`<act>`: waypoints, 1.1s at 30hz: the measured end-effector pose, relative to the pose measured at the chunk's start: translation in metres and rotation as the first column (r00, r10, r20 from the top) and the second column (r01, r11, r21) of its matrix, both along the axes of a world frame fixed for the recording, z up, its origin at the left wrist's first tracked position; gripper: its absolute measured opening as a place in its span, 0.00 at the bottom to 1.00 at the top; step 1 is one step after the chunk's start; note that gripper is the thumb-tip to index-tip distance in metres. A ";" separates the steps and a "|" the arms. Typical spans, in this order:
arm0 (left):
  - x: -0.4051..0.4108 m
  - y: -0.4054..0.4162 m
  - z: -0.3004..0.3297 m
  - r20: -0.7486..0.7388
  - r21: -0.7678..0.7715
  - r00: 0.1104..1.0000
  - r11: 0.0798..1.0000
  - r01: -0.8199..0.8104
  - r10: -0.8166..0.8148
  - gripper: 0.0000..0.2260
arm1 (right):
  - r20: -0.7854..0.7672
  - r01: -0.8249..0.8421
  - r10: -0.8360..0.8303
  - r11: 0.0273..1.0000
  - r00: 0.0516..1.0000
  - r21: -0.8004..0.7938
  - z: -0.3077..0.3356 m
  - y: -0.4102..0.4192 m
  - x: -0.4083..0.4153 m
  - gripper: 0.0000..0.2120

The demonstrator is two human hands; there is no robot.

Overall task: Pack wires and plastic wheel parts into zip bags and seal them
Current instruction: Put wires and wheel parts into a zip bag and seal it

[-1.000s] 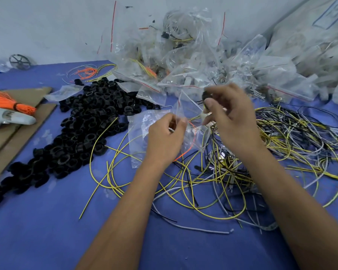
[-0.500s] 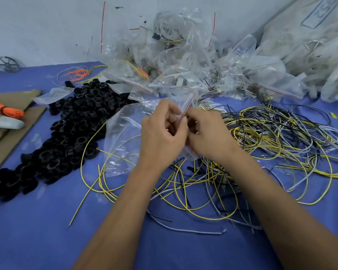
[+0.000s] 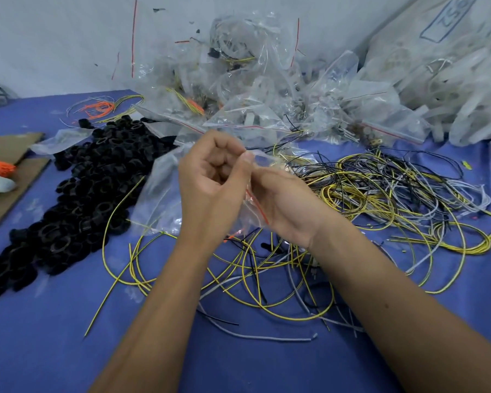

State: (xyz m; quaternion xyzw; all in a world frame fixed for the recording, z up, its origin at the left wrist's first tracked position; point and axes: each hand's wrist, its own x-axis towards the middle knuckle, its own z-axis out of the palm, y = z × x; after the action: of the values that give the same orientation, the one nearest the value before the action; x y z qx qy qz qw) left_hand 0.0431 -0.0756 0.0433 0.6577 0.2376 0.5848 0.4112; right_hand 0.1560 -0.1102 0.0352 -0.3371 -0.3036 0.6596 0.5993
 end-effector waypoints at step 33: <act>0.017 0.020 -0.055 -0.398 -0.159 0.916 0.978 -0.133 0.060 0.07 | 0.943 0.424 -0.173 0.859 -0.285 0.286 -0.010 -0.007 0.138 0.12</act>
State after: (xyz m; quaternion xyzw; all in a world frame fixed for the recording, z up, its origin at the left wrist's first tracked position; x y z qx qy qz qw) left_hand 0.0597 -0.0553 -0.0116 0.7079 0.3997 0.4374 0.3845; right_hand 0.2935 -0.1175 0.0255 -0.8275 -0.4963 0.0080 0.2626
